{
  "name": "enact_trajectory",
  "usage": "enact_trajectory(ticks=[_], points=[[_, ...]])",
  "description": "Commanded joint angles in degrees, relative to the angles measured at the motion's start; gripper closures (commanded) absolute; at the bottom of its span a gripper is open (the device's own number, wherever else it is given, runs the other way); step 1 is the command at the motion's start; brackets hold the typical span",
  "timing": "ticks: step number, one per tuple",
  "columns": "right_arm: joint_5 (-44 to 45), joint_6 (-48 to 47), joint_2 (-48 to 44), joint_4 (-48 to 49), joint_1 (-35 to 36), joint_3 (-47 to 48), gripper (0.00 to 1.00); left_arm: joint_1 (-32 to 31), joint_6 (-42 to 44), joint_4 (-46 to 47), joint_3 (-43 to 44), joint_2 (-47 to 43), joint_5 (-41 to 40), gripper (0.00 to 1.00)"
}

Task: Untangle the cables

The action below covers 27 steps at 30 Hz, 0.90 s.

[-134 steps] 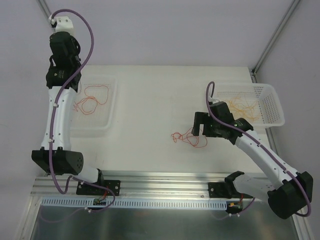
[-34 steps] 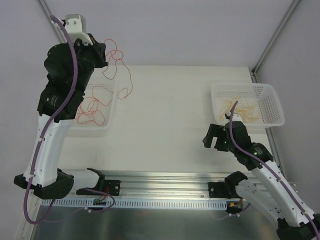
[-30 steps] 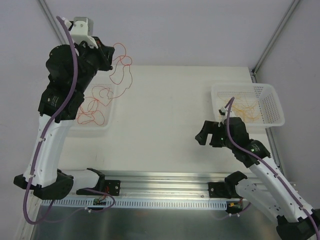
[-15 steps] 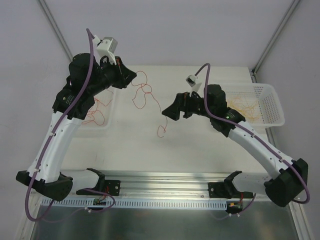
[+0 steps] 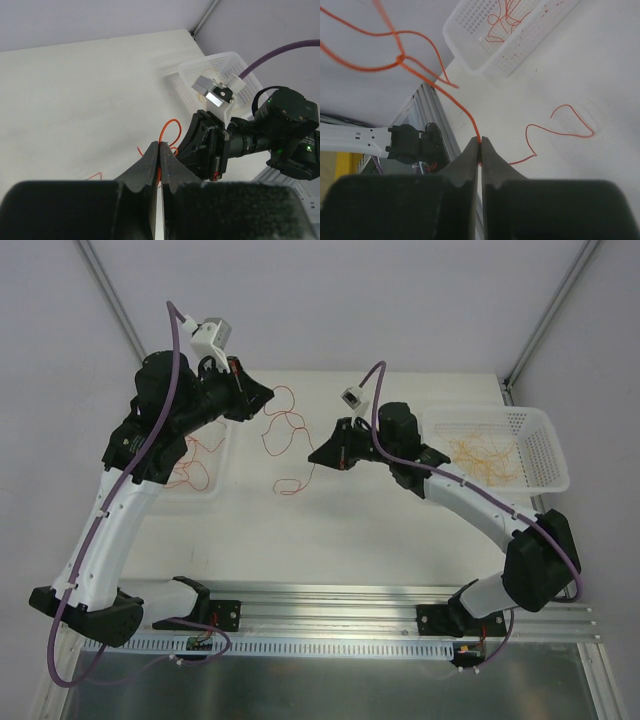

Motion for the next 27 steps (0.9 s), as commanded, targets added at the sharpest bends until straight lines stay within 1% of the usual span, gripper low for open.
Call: enact_trajectory(ticks=[1, 2, 5, 6, 7, 10, 11, 13, 14, 17, 19, 20, 21, 22, 23, 25, 26, 27], points=[[-2.96, -1.04, -2.24, 4.08, 0.21, -1.64, 0.99, 0.00, 0.48, 1.71, 0.41, -1.80, -5.60, 1.00], [-1.57, -1.75, -3.81, 1.63, 0.03, -2.78, 0.99, 0.09, 0.74, 1.71, 0.59, -1.89, -8.75, 1.00], [0.46, -2.64, -6.54, -1.81, -1.72, -7.44, 0.99, 0.79, 1.71, 1.71, 1.03, -2.06, -14.04, 1.00], [0.99, -2.55, -8.29, -2.60, -3.29, -10.15, 0.99, 0.96, 1.97, 1.71, 1.03, -2.06, -17.54, 1.00], [1.26, -2.63, -9.35, -3.40, -4.18, -11.13, 0.99, 1.75, 2.32, 1.62, 1.03, -2.15, -18.61, 1.00], [4.59, -3.68, -13.40, -9.53, -7.43, -13.60, 0.99, 3.33, 3.38, 1.62, 0.59, -2.50, -23.80, 1.00], [7.12, -4.04, -14.28, -13.56, -8.22, -13.86, 0.99, 3.77, 3.73, 1.62, 0.33, -2.85, -25.20, 1.00], [9.68, -4.22, -16.56, -17.36, -10.85, -13.95, 0.99, 5.44, 4.00, 1.53, -0.11, -3.29, -27.40, 1.00], [11.52, -4.22, -17.09, -20.86, -11.65, -13.78, 0.99, 7.19, 4.00, 1.53, -0.28, -3.82, -27.68, 1.00], [11.20, -5.71, -19.03, -24.22, -12.54, -12.38, 0.99, 8.52, 5.05, 1.53, -0.29, -3.74, -28.73, 1.00], [9.88, -6.23, -19.47, -25.28, -12.36, -11.23, 0.97, 8.52, 6.45, 1.53, 0.85, -3.12, -27.86, 1.00], [9.00, -6.32, -19.56, -26.59, -12.19, -9.66, 0.91, 8.52, 6.63, 1.53, 2.25, -2.16, -26.37, 1.00], [8.65, -6.41, -19.56, -27.13, -11.58, -8.86, 0.82, 8.52, 6.72, 1.62, 3.13, -1.63, -25.75, 1.00], [8.30, -6.59, -19.65, -27.66, -11.31, -8.07, 0.69, 8.61, 6.63, 1.53, 4.10, -0.93, -24.96, 1.00], [7.94, -6.59, -19.74, -28.79, -10.70, -6.58, 0.51, 8.52, 6.81, 1.62, 6.46, 0.47, -23.56, 1.00], [8.03, -6.59, -19.82, -30.46, -10.08, -5.17, 0.36, 8.52, 6.81, 1.53, 8.93, 1.97, -22.32, 1.00], [8.20, -6.59, -20.26, -30.91, -9.81, -4.82, 0.25, 8.52, 6.81, 1.53, 11.47, 3.37, -20.92, 1.00], [8.29, -6.59, -20.70, -31.35, -9.46, -4.20, 0.20, 8.52, 6.55, 1.53, 12.80, 4.17, -20.39, 1.00]])
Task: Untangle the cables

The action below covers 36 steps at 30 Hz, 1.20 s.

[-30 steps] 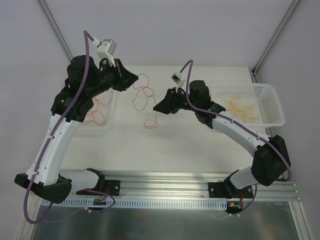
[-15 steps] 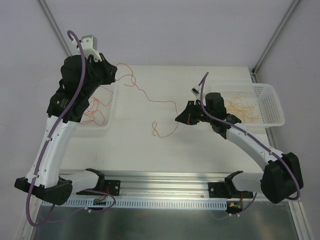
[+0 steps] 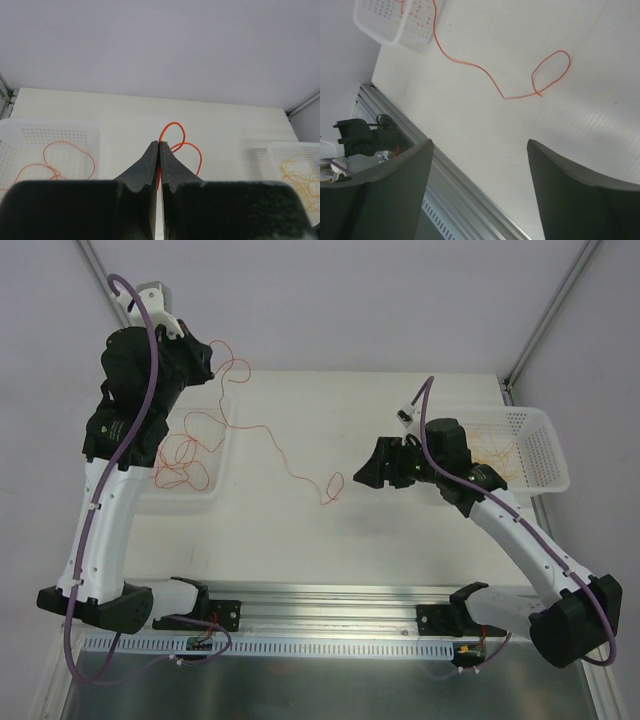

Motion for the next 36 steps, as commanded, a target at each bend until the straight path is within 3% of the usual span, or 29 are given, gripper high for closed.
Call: enact_trajectory(ticks=[1, 4, 11, 15, 20, 29, 33, 34, 36], points=[[-0.58, -1.06, -2.91, -3.42, 1.07, 3.65, 0.16, 0.22, 1.06, 2.23, 6.62, 2.51, 3.81, 1.00], [0.73, -1.58, -4.84, -6.13, 0.99, 3.21, 0.06, 0.22, 0.88, 2.23, 11.98, 4.80, 4.69, 1.00], [2.23, -3.52, -8.45, -10.10, 1.07, 0.14, 0.03, 1.18, 6.23, 2.32, 24.72, 9.37, -2.58, 1.00], [2.93, -3.61, -10.38, -10.54, 0.99, -1.53, 0.03, 4.60, 10.45, 2.23, 24.21, 10.16, -10.06, 1.00], [3.02, -3.87, -11.18, -11.24, 0.99, -2.59, 0.03, 10.32, 9.68, 2.40, 16.50, 10.69, -14.46, 0.98], [3.28, -4.13, -11.62, -11.68, 1.08, -4.00, 0.03, 17.17, 2.30, 2.58, -6.26, 13.76, -15.96, 0.96], [3.02, -3.87, -11.53, -11.86, 1.08, -5.05, 0.03, 20.60, -0.69, 2.58, -11.91, 17.19, -13.87, 0.92], [2.94, -3.78, -11.79, -11.86, 1.08, -5.40, 0.03, 21.48, -1.05, 2.58, -12.61, 18.68, -12.37, 0.90], [3.20, -3.78, -12.32, -12.03, 1.16, -5.75, 0.03, 22.72, -0.62, 2.41, -14.02, 20.18, -10.87, 0.70]])
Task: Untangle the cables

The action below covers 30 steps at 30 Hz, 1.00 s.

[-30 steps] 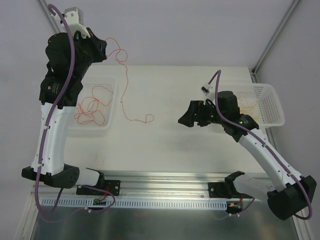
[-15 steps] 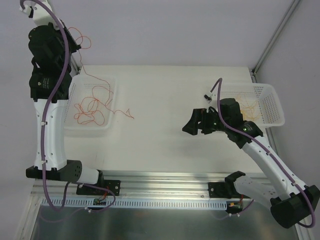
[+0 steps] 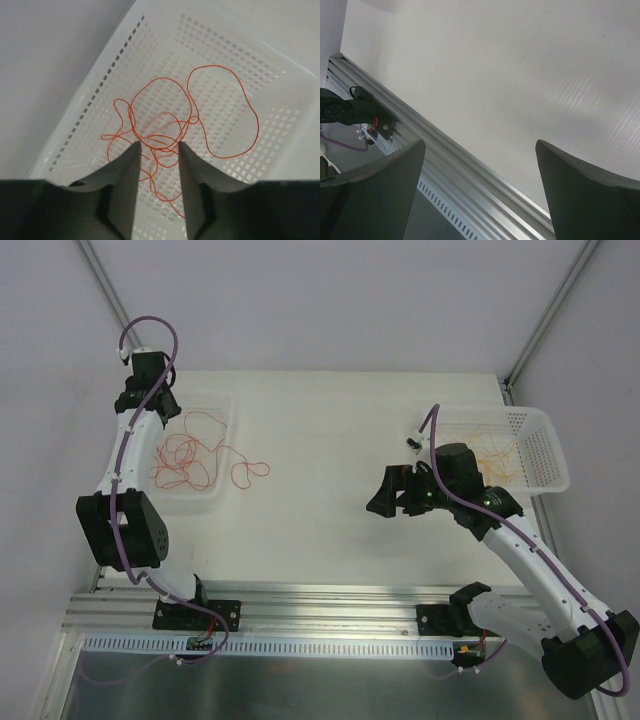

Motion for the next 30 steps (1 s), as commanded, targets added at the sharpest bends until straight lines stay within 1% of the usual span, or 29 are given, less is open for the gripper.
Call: enact_trajectory(ticks=[1, 2, 3, 4, 7, 8, 9, 12, 13, 15, 16, 19, 22, 23, 24, 26, 27, 30], points=[[0.79, -0.55, -2.39, -0.82, 0.22, -0.49, 0.03, 1.82, -1.95, 0.48, -1.34, 0.56, 3.79, 0.61], [1.32, -0.55, -2.75, -1.17, 0.22, -0.58, 0.03, 1.82, -1.86, 0.48, -1.70, 0.30, 5.12, 0.49], [1.67, -0.55, -3.10, -1.52, 0.31, -0.66, 0.03, 1.65, -2.03, 0.48, -2.22, -0.14, 6.96, 0.28], [2.37, -0.64, -3.36, -2.22, 0.31, -0.75, 0.02, 1.82, -2.29, 0.57, -2.93, -1.45, 10.28, 0.19], [3.17, -0.55, -4.51, -3.02, 0.31, -1.28, 0.02, -0.01, -3.00, 0.39, -4.68, -4.52, 14.44, 0.04], [3.26, -0.55, -4.86, -3.20, 0.31, -1.45, 0.02, -1.15, -3.08, 0.39, -5.21, -5.32, 14.27, 0.04], [3.43, -0.55, -5.03, -3.55, 0.40, -1.54, 0.02, -4.04, -3.00, 0.48, -5.91, -6.20, 14.01, 0.04], [4.13, -0.20, -5.56, -3.90, 0.31, -2.07, 0.02, -9.76, -3.44, 0.57, -9.08, -9.28, 11.38, 0.05], [4.31, -0.20, -5.74, -3.90, 0.40, -2.16, 0.02, -13.96, -3.44, 0.48, -10.56, -10.24, 10.41, 0.05], [4.31, 0.24, -6.35, -3.90, 0.49, -2.68, 0.02, -18.81, -2.91, 0.48, -11.72, -10.43, 6.91, 0.06], [4.49, 0.24, -6.61, -3.81, 0.40, -2.86, 0.02, -22.75, -2.82, 0.48, -12.50, -9.82, 6.02, 0.07], [5.10, 0.24, -7.23, -4.16, 0.40, -3.74, 0.02, -27.78, -4.92, 0.48, -14.70, -7.71, 1.45, 0.08], [5.37, 0.33, -7.58, -4.25, 0.40, -4.44, 0.02, -29.72, -11.24, 0.48, -15.32, -4.12, 0.21, 0.11], [5.37, 0.42, -7.67, -4.25, 0.40, -4.53, 0.02, -30.69, -15.26, 0.48, -15.15, -2.97, -0.23, 0.12], [5.45, 0.51, -7.67, -4.43, 0.40, -4.71, 0.02, -31.04, -17.13, 0.48, -14.89, -1.91, -0.32, 0.14], [5.63, 0.68, -7.85, -4.43, 0.49, -4.88, 0.02, -32.36, -22.12, 0.57, -13.57, 1.52, -1.98, 0.17], [5.72, 0.77, -8.11, -4.52, 0.49, -4.97, 0.02, -32.63, -23.72, 0.57, -13.05, 2.66, -2.95, 0.20], [5.89, 0.86, -8.81, -4.87, 0.49, -4.97, 0.02, -32.89, -29.44, 0.48, -10.67, 8.97, -5.93, 0.23]])
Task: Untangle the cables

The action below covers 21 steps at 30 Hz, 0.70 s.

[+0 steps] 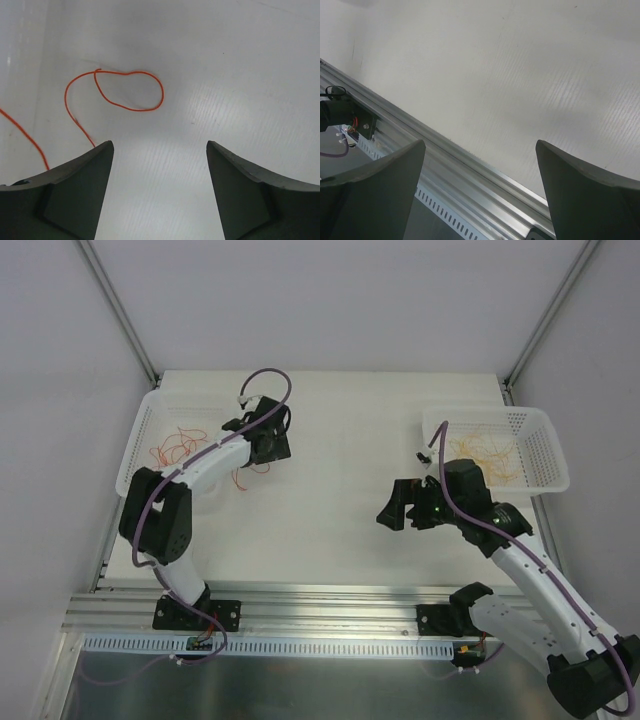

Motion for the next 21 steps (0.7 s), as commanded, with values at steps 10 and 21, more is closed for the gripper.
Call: enact_trajectory(ticks=[10, 21], points=[[3.28, -1.60, -2.88, -3.94, 0.29, 0.41, 0.01, -0.72, -24.87, -0.11, 1.57, 9.84, -15.67, 0.43], [3.99, -3.97, -0.15, -5.00, 0.29, 1.81, 0.00, 2.44, -32.08, -1.60, -0.28, 13.70, -15.86, 0.44]])
